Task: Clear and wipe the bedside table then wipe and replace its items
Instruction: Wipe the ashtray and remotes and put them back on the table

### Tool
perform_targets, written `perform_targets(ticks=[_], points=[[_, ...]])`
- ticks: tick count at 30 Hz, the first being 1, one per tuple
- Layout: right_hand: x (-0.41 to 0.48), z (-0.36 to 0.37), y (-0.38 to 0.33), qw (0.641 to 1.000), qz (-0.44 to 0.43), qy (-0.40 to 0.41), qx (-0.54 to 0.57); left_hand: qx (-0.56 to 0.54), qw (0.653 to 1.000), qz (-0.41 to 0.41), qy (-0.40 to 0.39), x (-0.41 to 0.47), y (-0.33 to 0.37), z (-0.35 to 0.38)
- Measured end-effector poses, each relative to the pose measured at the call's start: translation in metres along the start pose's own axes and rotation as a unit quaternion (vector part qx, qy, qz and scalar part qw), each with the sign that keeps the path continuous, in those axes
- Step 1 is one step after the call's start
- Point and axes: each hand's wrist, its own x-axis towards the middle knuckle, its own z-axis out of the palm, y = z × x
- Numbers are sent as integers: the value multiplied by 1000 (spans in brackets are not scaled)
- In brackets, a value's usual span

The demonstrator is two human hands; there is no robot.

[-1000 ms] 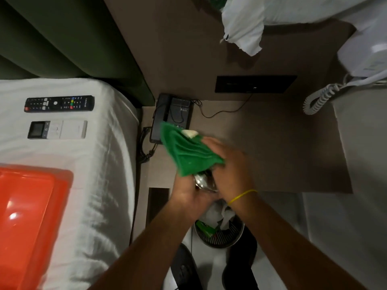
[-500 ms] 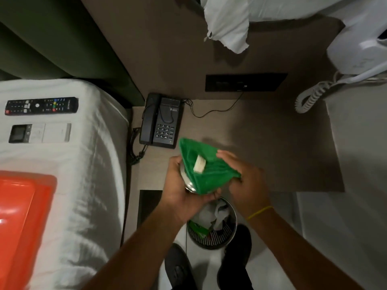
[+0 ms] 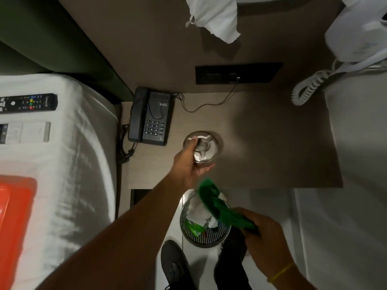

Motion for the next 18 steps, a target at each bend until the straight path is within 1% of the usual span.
perform_targets(ticks=[2,4,6,8,9,10,12,13,14,15,18], points=[[-3,-7,14,999,31,1,6,64,998,-2,29,18,-3,10],[-3,-9,24,999,41,-14,4,162,986,-4,42,31,-7,19],[-3,-7,33,999,40,-37,3,210,977,0,48,47,-13,20],[-3,-2,38,998,43,-52,6,252,965,34,66,60,-20,19],[-3,1,43,998,46,-51,6,305,946,70,85,64,-23,20],[-3,4,47,998,50,-49,6,381,913,110,98,65,-24,21],[-4,10,53,997,57,-54,7,521,823,190,124,68,-27,19],[-5,13,55,996,58,-63,5,555,794,211,131,69,-28,19],[-6,16,55,996,60,-73,1,570,781,218,132,71,-28,17],[-7,18,55,995,63,-79,3,574,778,219,132,73,-28,16],[-7,23,51,994,70,-84,12,571,784,211,118,72,-24,11]])
